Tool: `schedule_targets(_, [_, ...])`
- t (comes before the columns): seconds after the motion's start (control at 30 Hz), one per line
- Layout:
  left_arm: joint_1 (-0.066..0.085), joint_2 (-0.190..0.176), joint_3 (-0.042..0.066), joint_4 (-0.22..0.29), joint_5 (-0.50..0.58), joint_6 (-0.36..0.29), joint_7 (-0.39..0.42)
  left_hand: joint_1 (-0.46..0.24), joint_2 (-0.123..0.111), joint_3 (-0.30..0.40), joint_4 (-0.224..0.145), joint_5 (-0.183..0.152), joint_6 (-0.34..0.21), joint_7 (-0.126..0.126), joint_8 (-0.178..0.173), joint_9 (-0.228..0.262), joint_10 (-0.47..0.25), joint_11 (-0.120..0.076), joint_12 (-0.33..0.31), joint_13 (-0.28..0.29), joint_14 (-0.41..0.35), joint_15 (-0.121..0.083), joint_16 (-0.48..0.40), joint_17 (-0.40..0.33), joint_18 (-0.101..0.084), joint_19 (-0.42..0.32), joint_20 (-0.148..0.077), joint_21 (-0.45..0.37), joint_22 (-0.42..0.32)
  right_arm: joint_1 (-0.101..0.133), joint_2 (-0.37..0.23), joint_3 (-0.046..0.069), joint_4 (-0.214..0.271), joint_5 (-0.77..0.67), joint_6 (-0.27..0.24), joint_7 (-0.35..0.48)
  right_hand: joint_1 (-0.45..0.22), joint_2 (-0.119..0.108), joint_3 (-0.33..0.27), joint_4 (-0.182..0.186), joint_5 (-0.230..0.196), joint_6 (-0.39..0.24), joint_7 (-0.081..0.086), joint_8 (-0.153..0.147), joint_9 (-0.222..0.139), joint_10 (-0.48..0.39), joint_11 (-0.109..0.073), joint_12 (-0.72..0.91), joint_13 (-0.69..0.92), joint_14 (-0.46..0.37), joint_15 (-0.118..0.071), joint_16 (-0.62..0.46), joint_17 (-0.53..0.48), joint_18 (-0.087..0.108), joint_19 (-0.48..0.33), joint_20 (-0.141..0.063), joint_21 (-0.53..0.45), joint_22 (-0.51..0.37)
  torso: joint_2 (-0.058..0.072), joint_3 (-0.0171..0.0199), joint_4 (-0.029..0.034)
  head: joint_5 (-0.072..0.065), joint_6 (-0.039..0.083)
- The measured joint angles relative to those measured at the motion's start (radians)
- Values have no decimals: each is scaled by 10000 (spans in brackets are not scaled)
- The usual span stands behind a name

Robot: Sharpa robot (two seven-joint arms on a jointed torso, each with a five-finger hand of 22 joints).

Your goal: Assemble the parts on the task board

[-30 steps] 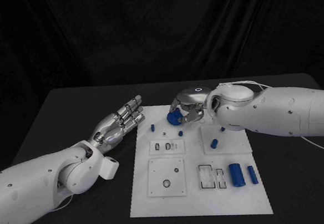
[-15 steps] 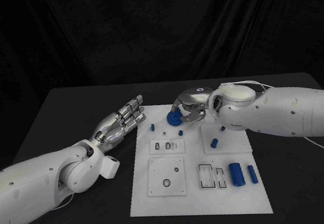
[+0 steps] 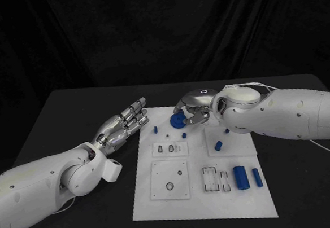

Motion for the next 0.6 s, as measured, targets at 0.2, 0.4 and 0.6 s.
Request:
schedule_targets(0.2, [-2, 0, 0, -6, 0, 4, -16, -23, 23, 0, 0, 0, 15, 15, 0, 0, 0, 0, 0, 1, 0, 0, 0, 2, 0, 0, 0, 0, 0, -8, -32, 0, -5, -3, 4, -5, -13, 13, 0, 0, -59, 90, 20, 0, 15, 0, 0, 0, 0, 0, 0, 0, 6, 15, 0, 0, -48, -16, 0, -2, 0, 13, -4])
schedule_targets(0.4, [-6, 4, 0, -9, 0, 8, -27, -23, 23, 0, 0, 0, 18, 13, 0, 0, 0, 0, 0, 2, 0, -1, 0, 3, 0, 0, 0, 0, 0, -21, -60, 0, -15, -4, 29, -27, -52, -27, 0, 0, -330, 90, 20, 0, 7, 0, 1, 0, 0, 0, 0, 0, 8, 87, 0, 0, -90, -23, 1, -3, 1, -1, -5])
schedule_targets(0.6, [-9, 4, -1, -10, 0, 11, -36, -23, 23, 27, -27, 0, -16, 46, 0, -1, 0, 0, 0, 3, 0, 0, 0, 5, 0, 0, 0, 0, 0, -40, -100, 0, -15, -5, 114, -70, -51, -28, -3, 2, -407, 279, 43, 83, 3, 0, 1, 0, 0, 0, 0, 0, 7, 86, 0, 0, -95, -23, 0, -4, 0, 1, -5])
